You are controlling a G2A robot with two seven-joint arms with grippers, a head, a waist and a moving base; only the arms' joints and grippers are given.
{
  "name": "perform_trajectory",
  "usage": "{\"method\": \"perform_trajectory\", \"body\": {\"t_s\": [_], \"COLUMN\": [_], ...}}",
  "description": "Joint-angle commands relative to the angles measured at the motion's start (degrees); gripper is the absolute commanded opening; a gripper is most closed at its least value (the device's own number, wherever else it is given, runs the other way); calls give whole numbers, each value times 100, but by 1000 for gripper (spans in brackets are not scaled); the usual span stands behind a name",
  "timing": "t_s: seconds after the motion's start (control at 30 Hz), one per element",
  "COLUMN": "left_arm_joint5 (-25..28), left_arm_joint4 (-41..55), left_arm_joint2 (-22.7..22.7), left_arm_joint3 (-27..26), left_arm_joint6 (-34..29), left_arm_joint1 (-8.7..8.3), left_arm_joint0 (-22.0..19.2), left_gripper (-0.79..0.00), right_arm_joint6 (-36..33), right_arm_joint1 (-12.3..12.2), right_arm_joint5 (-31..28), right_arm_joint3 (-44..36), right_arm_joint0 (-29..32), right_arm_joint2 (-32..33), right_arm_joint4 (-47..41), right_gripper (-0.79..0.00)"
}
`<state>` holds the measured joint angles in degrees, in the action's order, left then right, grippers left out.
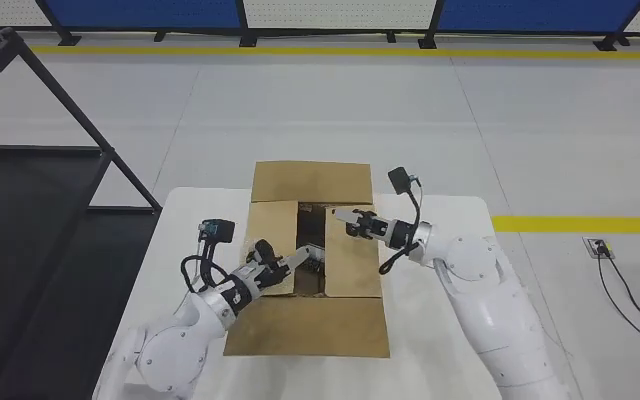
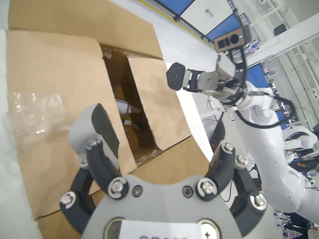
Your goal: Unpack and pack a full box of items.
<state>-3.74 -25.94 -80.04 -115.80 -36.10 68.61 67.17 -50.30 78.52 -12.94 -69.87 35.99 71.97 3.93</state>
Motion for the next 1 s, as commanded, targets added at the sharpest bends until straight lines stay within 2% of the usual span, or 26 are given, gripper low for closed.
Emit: {"method": "perform_trajectory", "body": {"t_s": [0.0, 0.23, 0.4, 0.47, 0.63, 0.83, 0.97], "left_arm_joint5": [26, 197, 432, 586, 928, 1383, 1611], "left_arm_joint4": [278, 1244, 1701, 1848, 2235, 2841, 3149], "left_arm_joint2": [-322, -1810, -2823, -3109, -3450, -3612, -3784], "left_arm_joint3": [-271, -846, -899, -864, -717, -607, -567], "left_arm_joint6": [38, 212, 97, -25, -415, -715, -936], "left_arm_joint1": [-20, -92, -140, -157, -196, -220, -237], "left_arm_joint0": [151, 841, 1307, 1462, 1733, 2011, 2268], "left_gripper": [0, 0, 0, 0, 0, 0, 0], "right_arm_joint6": [89, 99, 99, 352, 790, 1629, 2194], "right_arm_joint1": [-7, -26, -26, -27, 46, 184, 330], "right_arm_joint5": [11, 100, 100, 244, -5, -515, -520], "right_arm_joint3": [195, 331, 331, 347, 1218, 2652, 3519], "right_arm_joint0": [-129, -241, -241, -193, -601, -1419, -1871], "right_arm_joint2": [50, 69, 69, 16, -64, -372, -667], "right_arm_joint4": [-50, 74, 74, 287, -61, 239, 494], "right_gripper": [0, 0, 0, 0, 0, 0, 0]}}
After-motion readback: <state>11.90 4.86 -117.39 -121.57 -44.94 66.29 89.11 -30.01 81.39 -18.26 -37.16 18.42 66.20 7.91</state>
